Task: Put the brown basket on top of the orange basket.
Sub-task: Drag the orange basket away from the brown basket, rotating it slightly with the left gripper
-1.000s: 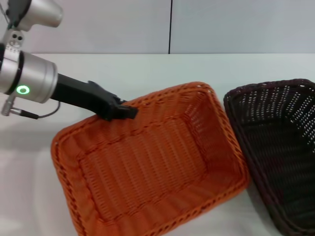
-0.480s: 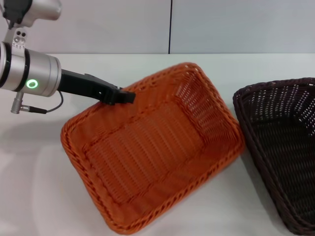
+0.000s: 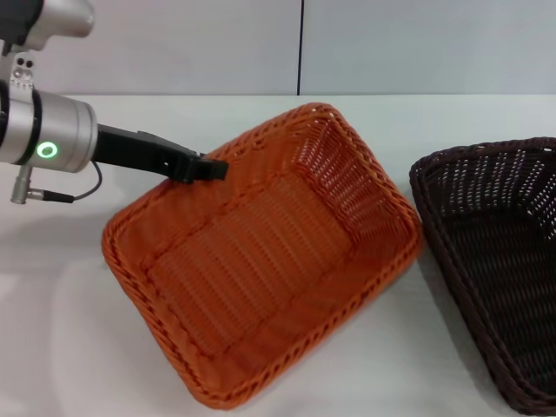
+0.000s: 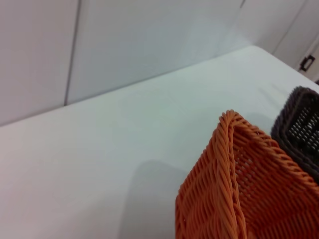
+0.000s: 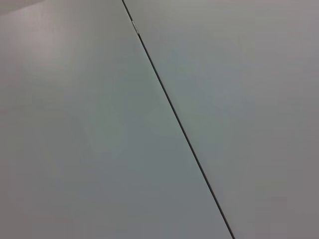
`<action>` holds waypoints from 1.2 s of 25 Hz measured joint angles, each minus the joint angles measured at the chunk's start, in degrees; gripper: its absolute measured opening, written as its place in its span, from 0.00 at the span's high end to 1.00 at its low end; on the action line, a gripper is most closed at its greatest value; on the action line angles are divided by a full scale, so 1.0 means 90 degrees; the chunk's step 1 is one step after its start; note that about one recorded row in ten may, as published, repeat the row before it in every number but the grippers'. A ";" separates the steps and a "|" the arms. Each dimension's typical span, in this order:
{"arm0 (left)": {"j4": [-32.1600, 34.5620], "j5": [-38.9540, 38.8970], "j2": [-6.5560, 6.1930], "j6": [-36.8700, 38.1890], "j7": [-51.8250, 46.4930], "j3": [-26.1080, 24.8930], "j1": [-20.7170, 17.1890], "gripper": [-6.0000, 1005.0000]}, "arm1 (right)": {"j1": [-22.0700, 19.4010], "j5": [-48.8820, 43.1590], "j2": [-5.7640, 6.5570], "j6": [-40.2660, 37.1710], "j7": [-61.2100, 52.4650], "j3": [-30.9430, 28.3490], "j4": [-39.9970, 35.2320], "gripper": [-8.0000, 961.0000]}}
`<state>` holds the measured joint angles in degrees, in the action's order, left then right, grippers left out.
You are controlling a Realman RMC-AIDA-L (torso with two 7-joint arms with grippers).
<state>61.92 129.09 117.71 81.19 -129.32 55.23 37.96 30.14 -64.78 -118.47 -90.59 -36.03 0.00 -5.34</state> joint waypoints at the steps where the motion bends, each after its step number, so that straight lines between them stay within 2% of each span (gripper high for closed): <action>1: 0.0006 -0.0006 -0.0003 -0.0008 0.0002 -0.0061 -0.0010 0.82 | 0.0002 0.0000 0.0000 0.0009 0.0000 0.0000 0.0002 0.29; 6: -0.0001 -0.0019 -0.0023 0.0059 0.0059 -0.0314 -0.0017 0.82 | 0.0020 0.0000 0.0000 0.0057 0.0000 -0.0031 0.0005 0.29; 19: -0.0006 0.0033 -0.0041 0.0485 0.0408 -0.0283 -0.0048 0.76 | 0.0021 0.0000 -0.0007 0.0058 -0.0081 -0.0156 0.0027 0.29; 25: -0.0004 0.0041 -0.0012 0.0392 0.0393 -0.0294 -0.0048 0.64 | 0.0020 0.0000 -0.0012 0.0065 -0.0095 -0.0156 0.0033 0.29; 30: 0.0005 0.0040 -0.0005 0.0290 0.0329 -0.0313 -0.0048 0.45 | 0.0000 0.0000 -0.0019 0.0066 -0.0097 -0.0156 0.0037 0.29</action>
<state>61.97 129.45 117.66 83.81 -126.36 52.41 37.52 30.13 -64.78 -118.65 -89.99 -36.91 -1.40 -5.01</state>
